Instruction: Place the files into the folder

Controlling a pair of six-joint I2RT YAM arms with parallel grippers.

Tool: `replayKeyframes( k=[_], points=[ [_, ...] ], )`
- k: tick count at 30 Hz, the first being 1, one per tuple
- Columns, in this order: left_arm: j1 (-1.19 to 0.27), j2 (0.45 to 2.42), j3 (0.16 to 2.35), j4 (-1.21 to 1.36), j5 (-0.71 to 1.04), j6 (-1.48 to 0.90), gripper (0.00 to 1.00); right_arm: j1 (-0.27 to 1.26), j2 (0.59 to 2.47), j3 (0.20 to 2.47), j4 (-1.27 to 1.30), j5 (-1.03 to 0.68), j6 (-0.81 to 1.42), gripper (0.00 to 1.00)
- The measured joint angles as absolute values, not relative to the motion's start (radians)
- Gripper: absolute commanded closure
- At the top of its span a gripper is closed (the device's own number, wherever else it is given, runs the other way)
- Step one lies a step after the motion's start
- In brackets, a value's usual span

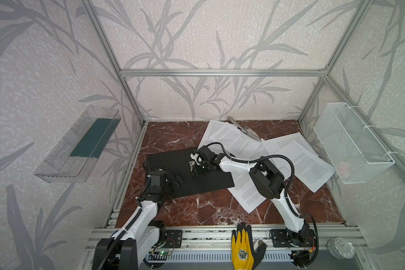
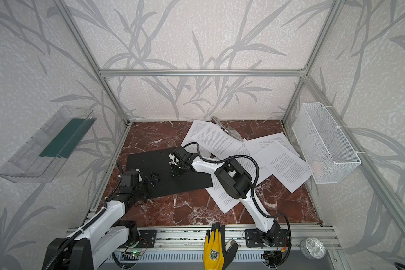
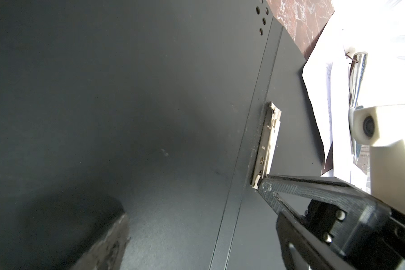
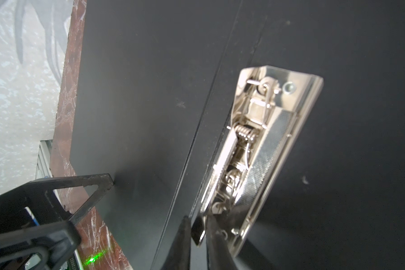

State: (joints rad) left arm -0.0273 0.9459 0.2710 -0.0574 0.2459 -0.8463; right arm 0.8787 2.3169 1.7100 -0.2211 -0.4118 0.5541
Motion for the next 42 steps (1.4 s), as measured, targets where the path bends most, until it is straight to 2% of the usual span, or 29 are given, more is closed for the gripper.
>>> replayKeyframes(
  k=[5, 19, 36, 38, 40, 42],
  points=[
    [-0.027, 0.947, 0.271, -0.057, 0.233, -0.846, 0.01, 0.879, 2.317, 1.707, -0.216, -0.413, 0.57, 1.0],
    [-0.027, 0.963, 0.282, -0.063, 0.173, -0.846, 0.01, 0.865, 2.278, 1.554, -0.025, -0.403, 0.614, 1.0],
    [-0.027, 1.02, 0.327, -0.101, 0.076, -0.849, 0.01, 0.861, 2.261, 1.519, 0.003, -0.382, 0.646, 1.0],
    [-0.027, 1.017, 0.327, -0.108, 0.066, -0.849, 0.01, 0.856, 2.255, 1.522, -0.004, -0.396, 0.645, 0.93],
    [-0.027, 1.015, 0.327, -0.113, 0.058, -0.849, 0.01, 0.848, 2.255, 1.54, -0.023, -0.425, 0.641, 0.73],
    [-0.027, 1.015, 0.327, -0.113, 0.053, -0.849, 0.01, 0.844, 2.249, 1.565, -0.021, -0.448, 0.622, 0.66]
  ],
)
